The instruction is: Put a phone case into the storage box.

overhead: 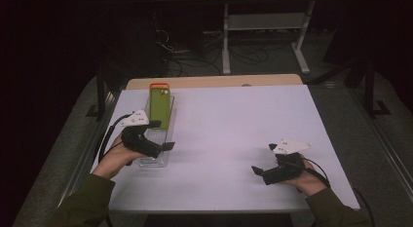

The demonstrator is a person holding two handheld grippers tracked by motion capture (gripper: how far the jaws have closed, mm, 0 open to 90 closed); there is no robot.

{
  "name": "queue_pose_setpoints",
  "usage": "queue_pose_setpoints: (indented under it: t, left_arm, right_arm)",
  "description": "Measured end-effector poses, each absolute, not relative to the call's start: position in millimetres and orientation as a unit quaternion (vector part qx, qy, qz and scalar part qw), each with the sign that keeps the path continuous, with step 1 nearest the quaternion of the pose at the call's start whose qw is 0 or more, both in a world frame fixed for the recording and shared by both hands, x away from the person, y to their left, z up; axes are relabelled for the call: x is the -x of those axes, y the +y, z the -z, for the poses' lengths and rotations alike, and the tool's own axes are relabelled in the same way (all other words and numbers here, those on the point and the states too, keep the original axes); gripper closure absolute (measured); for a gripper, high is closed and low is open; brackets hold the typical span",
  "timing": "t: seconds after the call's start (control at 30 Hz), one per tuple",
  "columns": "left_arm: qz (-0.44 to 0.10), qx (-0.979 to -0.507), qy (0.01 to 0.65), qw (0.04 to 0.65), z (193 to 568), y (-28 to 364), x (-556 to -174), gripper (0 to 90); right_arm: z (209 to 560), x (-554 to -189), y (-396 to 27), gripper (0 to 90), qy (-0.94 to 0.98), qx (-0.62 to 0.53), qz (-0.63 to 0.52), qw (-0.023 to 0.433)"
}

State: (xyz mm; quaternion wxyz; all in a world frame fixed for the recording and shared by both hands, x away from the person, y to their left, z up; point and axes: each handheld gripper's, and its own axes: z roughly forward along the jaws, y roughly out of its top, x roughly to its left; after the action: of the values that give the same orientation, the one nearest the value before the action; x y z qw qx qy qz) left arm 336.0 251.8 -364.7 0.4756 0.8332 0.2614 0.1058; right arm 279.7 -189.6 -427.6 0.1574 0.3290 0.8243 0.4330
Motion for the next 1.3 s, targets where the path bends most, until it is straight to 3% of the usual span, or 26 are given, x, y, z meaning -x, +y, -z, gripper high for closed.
queue_pose_setpoints:
  t: [0.73,1.3]
  left_arm:
    - [-0.114,-0.821,0.260,0.496,394.9,264.9,-301.9,1.0]
    - [-0.103,-0.830,0.259,0.482,404.1,266.5,-300.9,1.0]
  right_arm:
    - [421.2,-275.3,-187.9,0.8,0.827,-0.313,-0.441,0.150]
    - [409.3,-270.6,-188.4,0.8,0.819,-0.304,-0.464,0.146]
